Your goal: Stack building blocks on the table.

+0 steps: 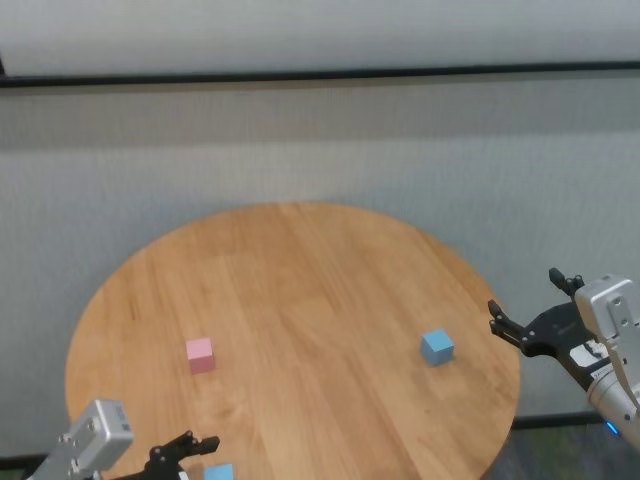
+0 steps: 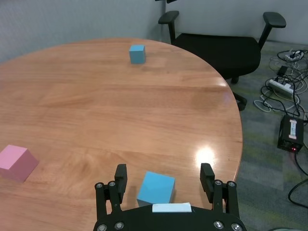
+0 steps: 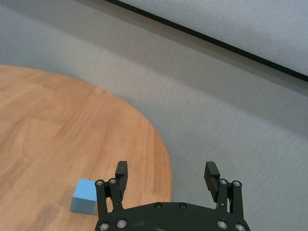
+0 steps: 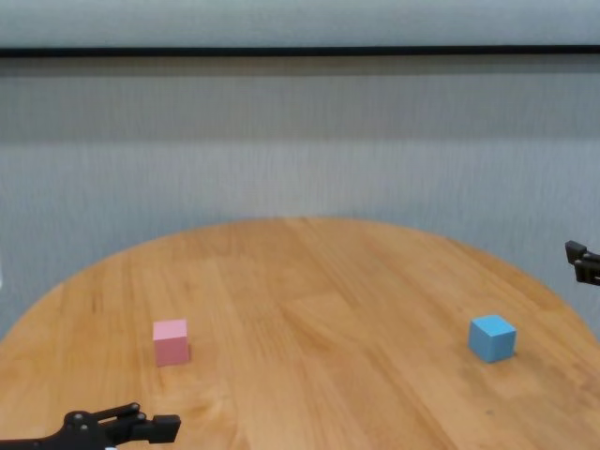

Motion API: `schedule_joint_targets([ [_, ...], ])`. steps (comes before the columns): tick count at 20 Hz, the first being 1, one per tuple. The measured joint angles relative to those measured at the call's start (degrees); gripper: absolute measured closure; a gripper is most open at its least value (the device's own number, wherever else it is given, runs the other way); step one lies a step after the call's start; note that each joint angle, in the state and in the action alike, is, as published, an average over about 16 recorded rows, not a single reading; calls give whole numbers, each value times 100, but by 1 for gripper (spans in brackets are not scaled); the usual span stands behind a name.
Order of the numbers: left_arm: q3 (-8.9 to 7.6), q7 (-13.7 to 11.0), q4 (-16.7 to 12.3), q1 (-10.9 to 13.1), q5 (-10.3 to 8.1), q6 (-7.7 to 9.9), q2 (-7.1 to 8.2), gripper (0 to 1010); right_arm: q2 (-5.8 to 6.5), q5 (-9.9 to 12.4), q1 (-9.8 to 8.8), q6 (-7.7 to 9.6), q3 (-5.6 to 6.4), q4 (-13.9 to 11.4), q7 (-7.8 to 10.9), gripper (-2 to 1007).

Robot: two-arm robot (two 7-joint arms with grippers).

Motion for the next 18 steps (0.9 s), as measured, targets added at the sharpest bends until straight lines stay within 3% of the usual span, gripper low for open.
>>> schedule_joint_targets([
  [18, 66, -11, 88, -51, 65, 92, -56, 10, 0, 0, 0, 0, 0, 0, 0, 0],
])
